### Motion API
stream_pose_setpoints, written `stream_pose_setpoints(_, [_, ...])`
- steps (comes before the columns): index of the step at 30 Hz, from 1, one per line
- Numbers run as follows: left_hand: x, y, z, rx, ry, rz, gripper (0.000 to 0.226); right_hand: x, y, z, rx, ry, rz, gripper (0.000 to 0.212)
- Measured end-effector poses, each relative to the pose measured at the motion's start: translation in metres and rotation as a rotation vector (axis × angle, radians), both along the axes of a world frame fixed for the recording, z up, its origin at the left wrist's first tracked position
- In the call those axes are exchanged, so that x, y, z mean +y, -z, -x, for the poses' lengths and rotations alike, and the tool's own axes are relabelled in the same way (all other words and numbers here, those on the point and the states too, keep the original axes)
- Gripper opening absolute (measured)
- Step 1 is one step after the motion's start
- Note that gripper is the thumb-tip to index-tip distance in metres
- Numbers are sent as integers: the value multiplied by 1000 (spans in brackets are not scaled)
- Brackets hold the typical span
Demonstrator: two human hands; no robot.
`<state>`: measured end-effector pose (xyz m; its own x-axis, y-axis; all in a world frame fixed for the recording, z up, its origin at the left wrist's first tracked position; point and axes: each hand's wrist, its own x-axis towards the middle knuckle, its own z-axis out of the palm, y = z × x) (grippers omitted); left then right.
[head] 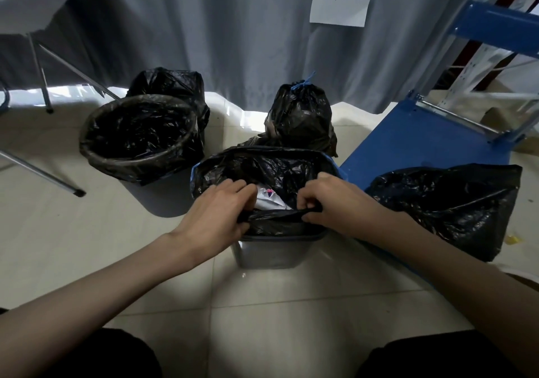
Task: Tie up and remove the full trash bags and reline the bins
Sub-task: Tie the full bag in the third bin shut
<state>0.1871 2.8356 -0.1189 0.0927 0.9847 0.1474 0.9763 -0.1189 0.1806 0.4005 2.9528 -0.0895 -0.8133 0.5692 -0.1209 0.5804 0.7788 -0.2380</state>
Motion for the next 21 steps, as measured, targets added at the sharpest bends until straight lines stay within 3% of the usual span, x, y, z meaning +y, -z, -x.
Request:
stream_pose_setpoints(6, [2,-13,25,-35,-35,152,28,13,-8,-8,-73,114,58,18])
stream_pose_setpoints(10, [11,-29,40,-242,76,186,19,20,-12,-12,-60,139,198,21])
stream_pose_setpoints(14, [18,-53,37,-364,47,314,16,17,-21,-14,-10,140,357,35])
stream_pose_setpoints(16, [27,-56,35,-365,39,314,14,20,-21,-16,135,240,326,44])
stream_pose_setpoints(18, [44,-54,33,-307,38,238,6,30,-15,-20,274,374,182,39])
stream_pose_setpoints(21, [76,-48,27,-236,7,141,6,47,4,-28,196,550,29,36])
